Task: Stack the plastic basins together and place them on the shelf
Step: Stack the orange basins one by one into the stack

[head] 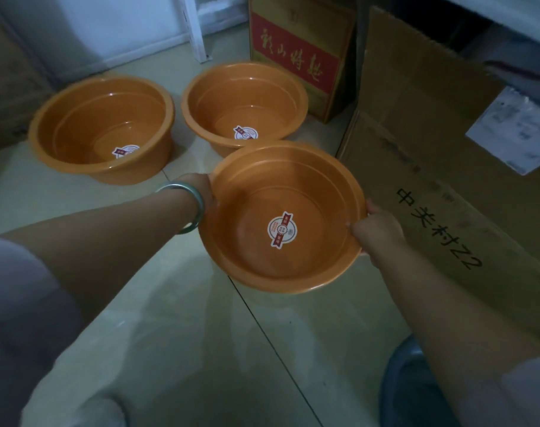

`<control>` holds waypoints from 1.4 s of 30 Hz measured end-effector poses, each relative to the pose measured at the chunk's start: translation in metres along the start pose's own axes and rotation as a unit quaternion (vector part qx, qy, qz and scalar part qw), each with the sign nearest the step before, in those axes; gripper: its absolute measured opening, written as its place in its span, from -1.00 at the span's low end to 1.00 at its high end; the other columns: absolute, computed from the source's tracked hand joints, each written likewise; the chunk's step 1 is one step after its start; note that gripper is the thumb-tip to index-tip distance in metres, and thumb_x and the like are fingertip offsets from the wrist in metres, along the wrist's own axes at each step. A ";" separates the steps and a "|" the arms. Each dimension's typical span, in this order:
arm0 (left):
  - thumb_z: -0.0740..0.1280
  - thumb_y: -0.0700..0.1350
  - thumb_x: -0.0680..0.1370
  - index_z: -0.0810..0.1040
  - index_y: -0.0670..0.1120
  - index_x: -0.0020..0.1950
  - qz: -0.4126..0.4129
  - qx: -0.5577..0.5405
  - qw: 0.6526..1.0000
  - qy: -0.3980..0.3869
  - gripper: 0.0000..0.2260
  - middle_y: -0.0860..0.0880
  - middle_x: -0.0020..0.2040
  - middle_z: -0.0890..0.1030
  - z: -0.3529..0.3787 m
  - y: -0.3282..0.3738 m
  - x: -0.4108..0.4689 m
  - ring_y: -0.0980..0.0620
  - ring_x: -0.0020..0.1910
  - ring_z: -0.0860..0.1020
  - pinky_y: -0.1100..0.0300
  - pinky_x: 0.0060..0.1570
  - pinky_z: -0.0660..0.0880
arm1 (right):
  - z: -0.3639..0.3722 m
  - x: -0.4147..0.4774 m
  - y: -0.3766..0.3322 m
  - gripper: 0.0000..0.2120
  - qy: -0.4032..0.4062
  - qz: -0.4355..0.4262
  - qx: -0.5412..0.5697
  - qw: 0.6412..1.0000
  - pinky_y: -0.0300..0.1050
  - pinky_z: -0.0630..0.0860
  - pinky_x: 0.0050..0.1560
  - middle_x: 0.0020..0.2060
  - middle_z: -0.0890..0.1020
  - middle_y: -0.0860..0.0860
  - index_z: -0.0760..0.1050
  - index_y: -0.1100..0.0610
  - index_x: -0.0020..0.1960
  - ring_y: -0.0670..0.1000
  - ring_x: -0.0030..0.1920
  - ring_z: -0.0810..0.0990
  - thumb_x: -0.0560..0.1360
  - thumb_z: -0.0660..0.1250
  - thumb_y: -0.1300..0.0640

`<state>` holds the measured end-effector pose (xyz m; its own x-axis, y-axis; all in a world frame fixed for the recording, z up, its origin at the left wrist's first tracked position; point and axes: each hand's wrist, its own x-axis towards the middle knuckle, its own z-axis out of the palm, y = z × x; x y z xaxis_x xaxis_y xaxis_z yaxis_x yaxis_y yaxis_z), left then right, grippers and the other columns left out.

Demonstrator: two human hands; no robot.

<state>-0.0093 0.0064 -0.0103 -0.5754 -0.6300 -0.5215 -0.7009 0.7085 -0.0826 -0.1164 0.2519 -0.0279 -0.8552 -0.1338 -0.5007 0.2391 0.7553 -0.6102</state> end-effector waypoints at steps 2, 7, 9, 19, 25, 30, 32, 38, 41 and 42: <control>0.27 -0.03 0.55 0.42 -0.16 0.28 -0.011 0.000 1.000 -0.001 -0.65 -0.08 -0.27 0.45 0.003 0.002 0.004 -0.01 -0.35 0.45 0.11 -0.29 0.41 | 0.002 0.003 -0.002 -0.32 0.001 -0.008 -0.023 1.000 0.00 0.56 0.07 0.34 0.51 0.08 0.17 -0.06 0.53 0.19 0.17 0.57 0.46 0.30 0.16; 0.22 0.01 0.56 0.30 -0.07 0.32 0.014 -0.159 0.987 -0.011 -0.64 -0.11 0.00 0.57 0.022 -0.018 0.017 -0.07 -0.10 0.61 0.13 -0.26 0.50 | 0.014 0.007 0.002 -0.37 0.048 0.002 -0.055 0.997 -0.09 0.55 -0.23 0.03 0.65 0.01 0.31 -0.15 0.42 0.10 -0.16 0.60 0.36 0.26 0.07; 0.19 0.11 0.57 0.30 -0.01 0.18 0.044 -0.251 0.965 -0.064 -0.72 -0.03 -0.15 0.57 0.024 -0.030 0.018 -0.01 -0.23 0.64 0.17 -0.32 0.54 | 0.019 0.007 -0.004 -0.46 0.063 0.003 -0.083 0.995 -0.07 0.46 -0.22 0.02 0.63 0.08 0.34 -0.07 0.39 0.14 -0.15 0.54 0.40 0.22 0.08; 0.22 0.13 0.55 0.43 -0.11 -0.26 0.020 -0.553 0.832 0.022 -0.65 -0.20 -0.12 0.55 -0.042 -0.081 0.128 -0.18 -0.02 0.55 -0.13 0.22 0.47 | 0.043 0.055 -0.126 -0.36 0.125 -0.108 0.012 0.986 -0.02 0.41 0.22 0.43 0.41 0.10 0.13 0.02 0.54 0.18 0.35 0.44 0.54 0.28 -0.01; 0.28 0.11 0.52 0.43 -0.25 0.30 -0.024 -0.611 0.790 0.042 -0.48 -0.22 0.19 0.55 -0.047 -0.066 0.179 -0.21 0.15 0.55 -0.05 0.17 0.51 | 0.089 0.098 -0.171 -0.29 0.118 -0.049 0.115 0.985 0.07 0.49 0.24 0.36 0.50 0.07 0.16 0.02 0.53 0.13 0.26 0.53 0.47 0.39 -0.02; 0.31 0.10 0.49 0.51 -0.16 0.17 -0.045 -0.602 0.796 0.037 -0.60 -0.15 0.06 0.62 -0.034 -0.049 0.191 -0.18 0.04 0.61 -0.03 0.10 0.55 | 0.112 0.120 -0.189 -0.44 0.123 -0.004 0.053 0.991 0.10 0.49 0.21 0.27 0.55 0.15 0.37 0.13 0.39 0.17 0.22 0.56 0.47 0.38 -0.06; 0.33 0.05 0.46 0.50 -0.19 0.19 -0.032 -0.627 0.778 0.031 -0.59 -0.22 0.10 0.62 -0.032 -0.047 0.199 -0.22 0.06 0.61 -0.08 0.08 0.56 | 0.113 0.126 -0.191 -0.55 0.109 0.007 0.036 0.993 0.13 0.56 0.13 0.10 0.64 0.15 0.49 0.15 0.22 0.16 0.07 0.63 0.43 0.41 -0.07; 0.29 0.01 0.49 0.42 -0.16 0.29 -0.052 -0.646 0.758 0.078 -0.57 -0.16 0.15 0.60 -0.025 -0.044 0.208 -0.15 0.10 0.59 -0.04 0.13 0.54 | 0.112 0.132 -0.187 -0.76 0.079 -0.005 -0.009 0.997 0.03 0.62 -0.02 -0.19 0.68 0.10 0.57 0.14 0.01 0.07 -0.16 0.68 0.47 0.38 -0.02; 0.24 -0.08 0.53 0.43 -0.20 0.24 -0.054 -0.642 0.760 0.085 -0.68 -0.16 0.05 0.62 -0.029 -0.042 0.198 -0.15 -0.04 0.62 -0.05 -0.01 0.60 | 0.112 0.130 -0.183 -0.90 0.078 -0.029 0.017 0.996 0.09 0.62 0.02 -0.18 0.69 0.09 0.53 0.03 -0.12 0.08 -0.15 0.69 0.47 0.38 0.01; 0.23 -0.12 0.54 0.43 -0.22 0.22 -0.061 -0.643 0.759 0.082 -0.71 -0.16 0.04 0.62 -0.031 -0.041 0.194 -0.13 -0.09 0.63 -0.02 -0.06 0.61 | 0.111 0.129 -0.181 -0.90 0.080 -0.041 0.038 0.995 0.11 0.62 0.03 -0.15 0.69 0.09 0.49 -0.03 -0.18 0.10 -0.13 0.69 0.47 0.39 0.03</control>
<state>-0.1049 -0.1548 -0.0815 -0.4446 -0.7720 -0.4543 -0.5233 -0.1877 0.8312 -0.2190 0.0264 -0.0503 -0.9341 -0.0843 -0.3468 0.1945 0.6945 -0.6927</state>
